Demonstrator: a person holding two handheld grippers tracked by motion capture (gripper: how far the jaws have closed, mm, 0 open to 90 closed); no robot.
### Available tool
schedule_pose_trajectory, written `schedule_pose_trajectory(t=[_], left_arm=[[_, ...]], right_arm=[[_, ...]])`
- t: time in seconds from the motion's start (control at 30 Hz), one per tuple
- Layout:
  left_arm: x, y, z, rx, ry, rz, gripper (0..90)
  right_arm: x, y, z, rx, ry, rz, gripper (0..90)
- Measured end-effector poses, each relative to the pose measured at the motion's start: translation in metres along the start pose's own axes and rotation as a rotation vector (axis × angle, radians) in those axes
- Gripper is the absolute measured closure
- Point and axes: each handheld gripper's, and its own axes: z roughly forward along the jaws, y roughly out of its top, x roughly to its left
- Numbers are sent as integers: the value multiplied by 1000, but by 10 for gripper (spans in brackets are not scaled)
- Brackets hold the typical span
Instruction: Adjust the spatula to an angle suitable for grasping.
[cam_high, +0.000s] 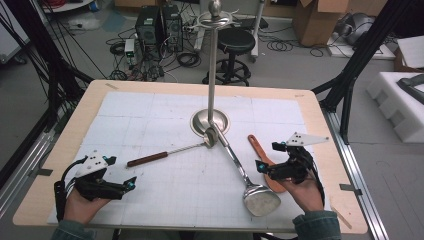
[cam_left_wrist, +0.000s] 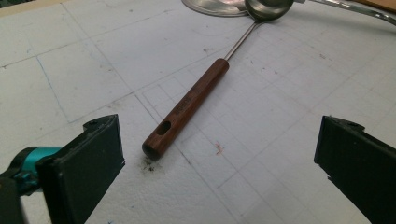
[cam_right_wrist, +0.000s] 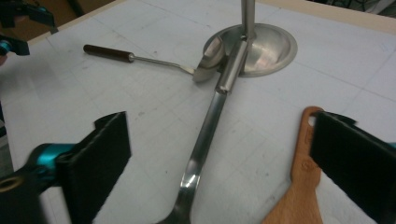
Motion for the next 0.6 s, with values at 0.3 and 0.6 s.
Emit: schedule_pose_trajectory(t=[0.3,0.6], left_arm=[[1,0,-2,-6,2,-3,17],[2,-1,-3,-8,6,-6,17]], right_arm=[[-4,14,38,78,34,0,192],[-13,10,68,153,22,13,238]])
